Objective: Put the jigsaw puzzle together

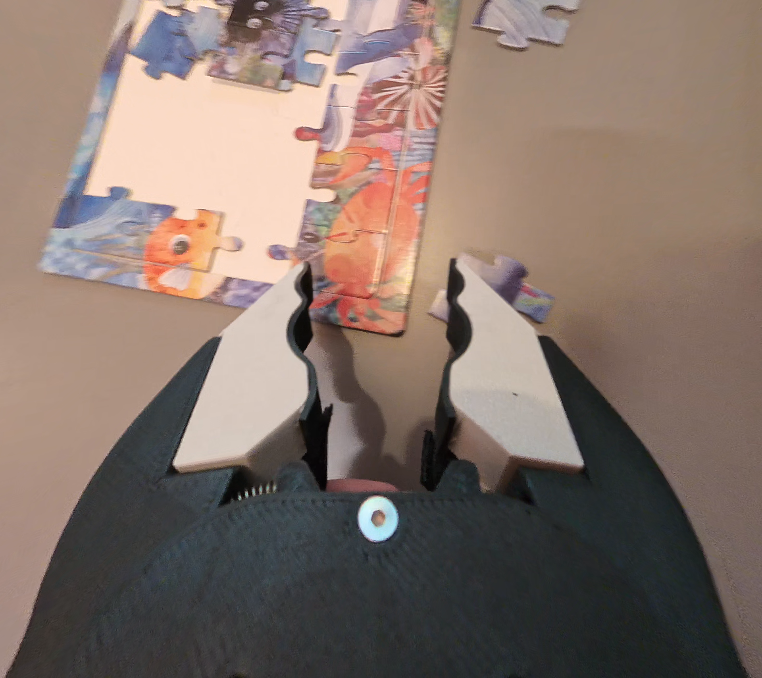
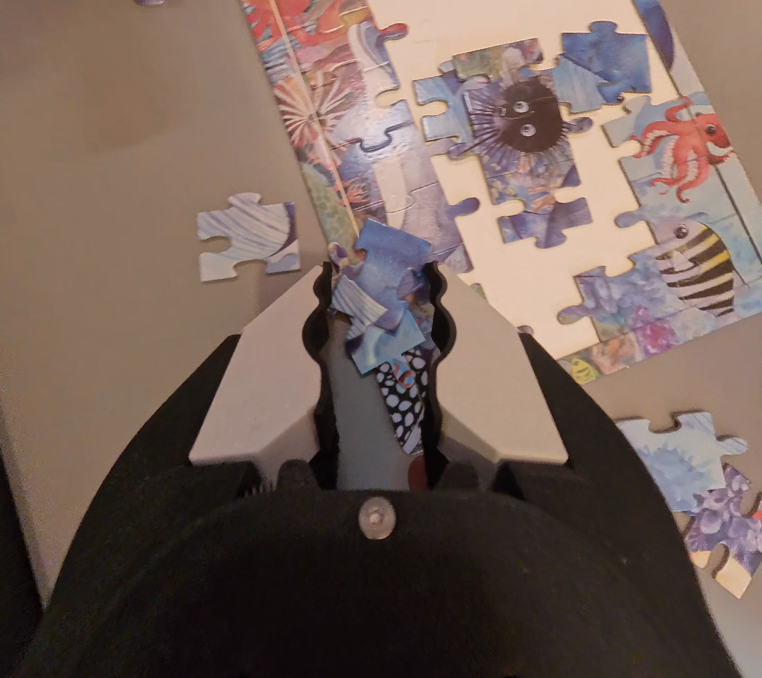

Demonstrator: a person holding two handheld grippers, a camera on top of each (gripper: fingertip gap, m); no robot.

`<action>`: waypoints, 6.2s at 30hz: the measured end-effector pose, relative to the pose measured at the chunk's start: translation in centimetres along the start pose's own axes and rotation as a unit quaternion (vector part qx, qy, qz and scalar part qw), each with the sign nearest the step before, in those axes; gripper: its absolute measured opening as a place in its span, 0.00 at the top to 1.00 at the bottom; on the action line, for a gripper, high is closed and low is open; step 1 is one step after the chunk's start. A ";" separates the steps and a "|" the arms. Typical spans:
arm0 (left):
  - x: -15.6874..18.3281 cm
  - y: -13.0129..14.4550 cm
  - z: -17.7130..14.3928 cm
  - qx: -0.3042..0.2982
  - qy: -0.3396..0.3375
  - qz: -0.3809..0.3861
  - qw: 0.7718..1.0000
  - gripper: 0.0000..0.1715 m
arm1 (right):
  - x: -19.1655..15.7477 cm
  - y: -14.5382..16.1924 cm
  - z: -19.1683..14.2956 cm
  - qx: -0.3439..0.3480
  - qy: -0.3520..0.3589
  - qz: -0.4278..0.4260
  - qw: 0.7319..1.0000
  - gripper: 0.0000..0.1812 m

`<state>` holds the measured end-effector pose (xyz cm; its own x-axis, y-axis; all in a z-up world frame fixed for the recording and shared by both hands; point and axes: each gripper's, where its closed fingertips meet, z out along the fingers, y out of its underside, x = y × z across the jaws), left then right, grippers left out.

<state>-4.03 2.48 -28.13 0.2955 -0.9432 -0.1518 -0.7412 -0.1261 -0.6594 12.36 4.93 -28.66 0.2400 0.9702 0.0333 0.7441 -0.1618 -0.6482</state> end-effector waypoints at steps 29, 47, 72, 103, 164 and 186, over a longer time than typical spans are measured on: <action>12.7 7.6 -11.8 -0.090 -0.014 0.023 0.996 0.43 | -16.1 4.9 -7.7 -0.052 -0.118 -0.031 0.991 0.65; 14.4 10.4 -8.1 -0.115 -0.091 0.171 0.974 0.48 | -17.1 7.0 -5.7 -0.107 -0.080 -0.135 0.982 0.89; 12.0 3.7 -11.5 -0.112 0.100 0.097 0.984 0.66 | -13.9 3.9 -11.0 -0.099 -0.168 -0.050 0.980 0.90; 9.3 5.9 -8.9 -0.027 0.151 -0.023 0.988 0.53 | -8.6 5.8 -6.2 -0.078 -0.194 0.030 0.977 0.54; -8.6 4.6 -4.9 -0.011 -0.064 -0.012 0.998 0.69 | 5.3 -7.7 0.2 0.028 0.017 -0.020 0.999 0.65; -10.2 -0.9 2.2 0.010 -0.011 0.041 0.999 0.66 | 7.5 -4.4 4.2 -0.031 -0.046 -0.010 0.998 0.75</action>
<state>-5.10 12.86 -27.62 0.2482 -0.9429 -0.2223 -0.7509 -0.0422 -0.6590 8.27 13.64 -28.81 0.1688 0.9853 -0.0263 0.7855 -0.1506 -0.6002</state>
